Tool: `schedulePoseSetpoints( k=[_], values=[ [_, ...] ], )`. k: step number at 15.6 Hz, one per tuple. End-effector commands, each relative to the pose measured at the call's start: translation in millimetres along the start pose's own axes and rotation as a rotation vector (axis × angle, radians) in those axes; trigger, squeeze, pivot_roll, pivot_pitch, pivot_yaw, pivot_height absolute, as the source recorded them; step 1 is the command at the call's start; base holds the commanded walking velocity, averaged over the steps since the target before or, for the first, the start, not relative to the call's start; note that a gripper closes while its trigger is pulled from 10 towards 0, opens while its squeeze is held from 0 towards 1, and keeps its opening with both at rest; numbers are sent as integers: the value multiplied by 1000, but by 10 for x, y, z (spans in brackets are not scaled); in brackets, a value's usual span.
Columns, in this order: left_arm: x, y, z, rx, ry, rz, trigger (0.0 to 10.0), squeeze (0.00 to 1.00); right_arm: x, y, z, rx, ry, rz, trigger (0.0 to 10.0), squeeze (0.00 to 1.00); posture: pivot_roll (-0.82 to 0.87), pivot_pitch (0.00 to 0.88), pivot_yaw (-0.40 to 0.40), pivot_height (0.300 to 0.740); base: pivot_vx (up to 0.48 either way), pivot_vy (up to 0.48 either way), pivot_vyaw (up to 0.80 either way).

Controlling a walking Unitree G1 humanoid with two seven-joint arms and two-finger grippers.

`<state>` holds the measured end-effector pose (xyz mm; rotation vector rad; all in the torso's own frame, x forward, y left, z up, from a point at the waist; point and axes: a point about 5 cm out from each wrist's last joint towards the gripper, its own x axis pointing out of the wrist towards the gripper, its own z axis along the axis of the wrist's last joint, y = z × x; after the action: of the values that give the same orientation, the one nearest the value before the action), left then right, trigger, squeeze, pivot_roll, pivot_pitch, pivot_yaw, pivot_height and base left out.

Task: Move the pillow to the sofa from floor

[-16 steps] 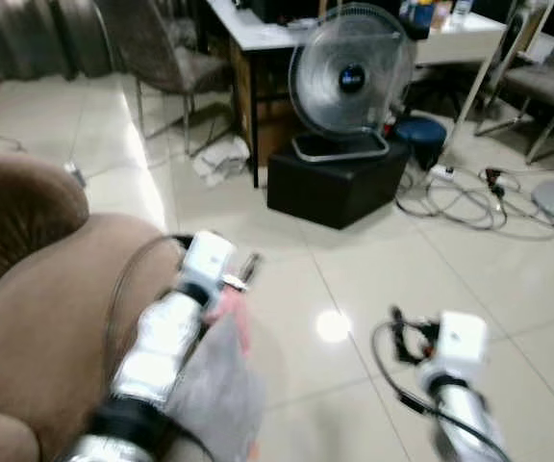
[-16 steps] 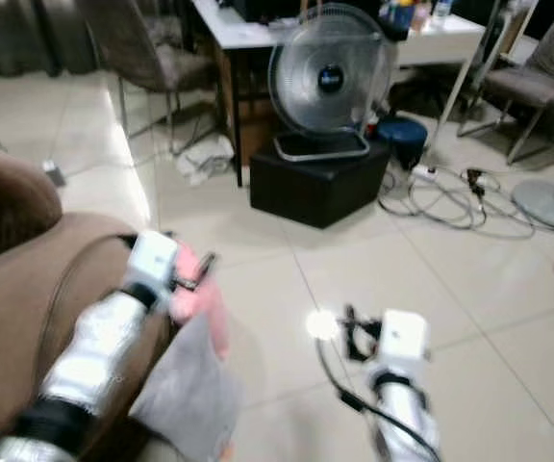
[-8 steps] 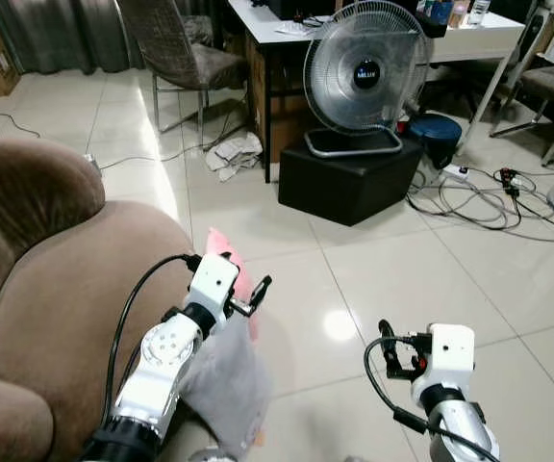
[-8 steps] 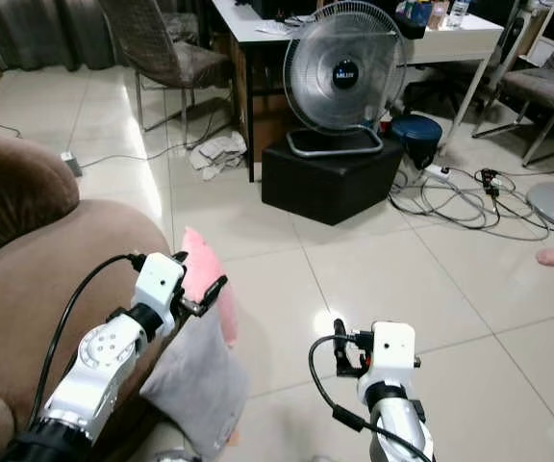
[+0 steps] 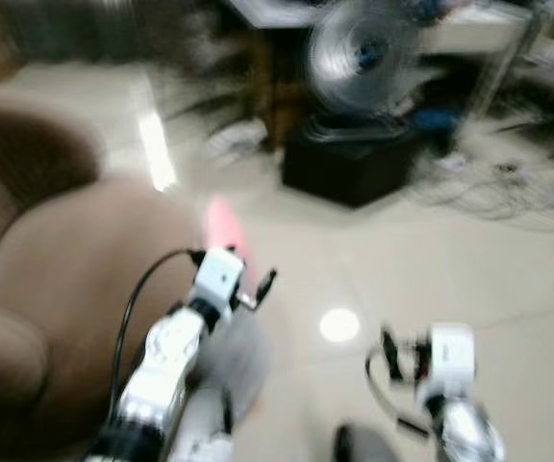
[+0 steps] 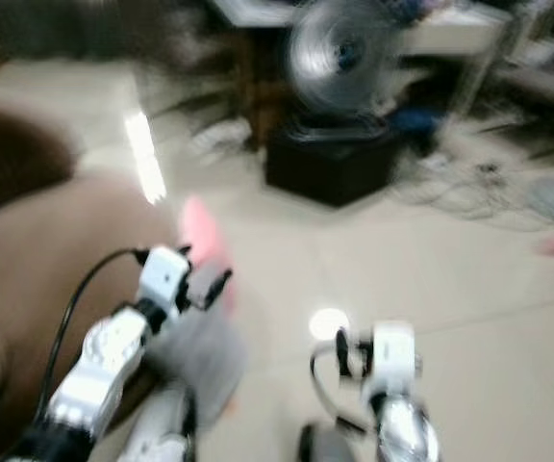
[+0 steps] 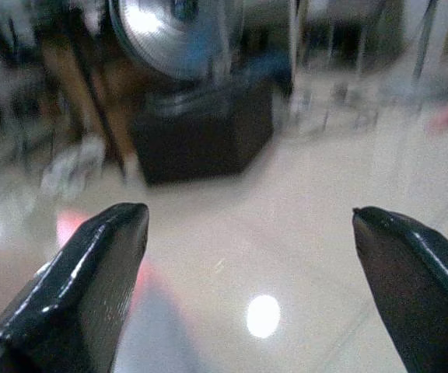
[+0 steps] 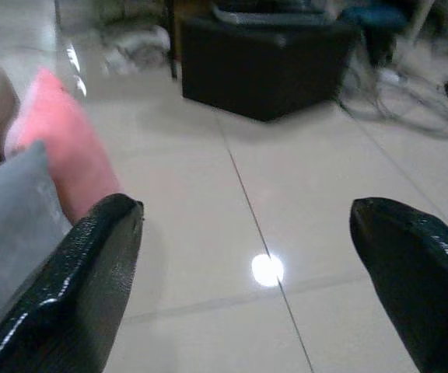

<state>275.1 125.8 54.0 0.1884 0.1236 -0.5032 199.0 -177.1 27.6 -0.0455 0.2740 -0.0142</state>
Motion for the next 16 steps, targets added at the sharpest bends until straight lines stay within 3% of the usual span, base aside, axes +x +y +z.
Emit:
schedulePoseSetpoints(
  k=[1, 16],
  values=[
    [14, 24, 10, 16, 9, 4, 10000, 0, -23, 47, -27, -7, 2, 14, 10000, 0, 49, 4, -13, 595, 281, 0, 0],
    [86, 32, 45, 17, 5, 55, 10000, 0, 57, 41, 11, -22, -19, 13, 10000, 0, 57, 13, -20, 595, 349, 0, -53]
  ],
)
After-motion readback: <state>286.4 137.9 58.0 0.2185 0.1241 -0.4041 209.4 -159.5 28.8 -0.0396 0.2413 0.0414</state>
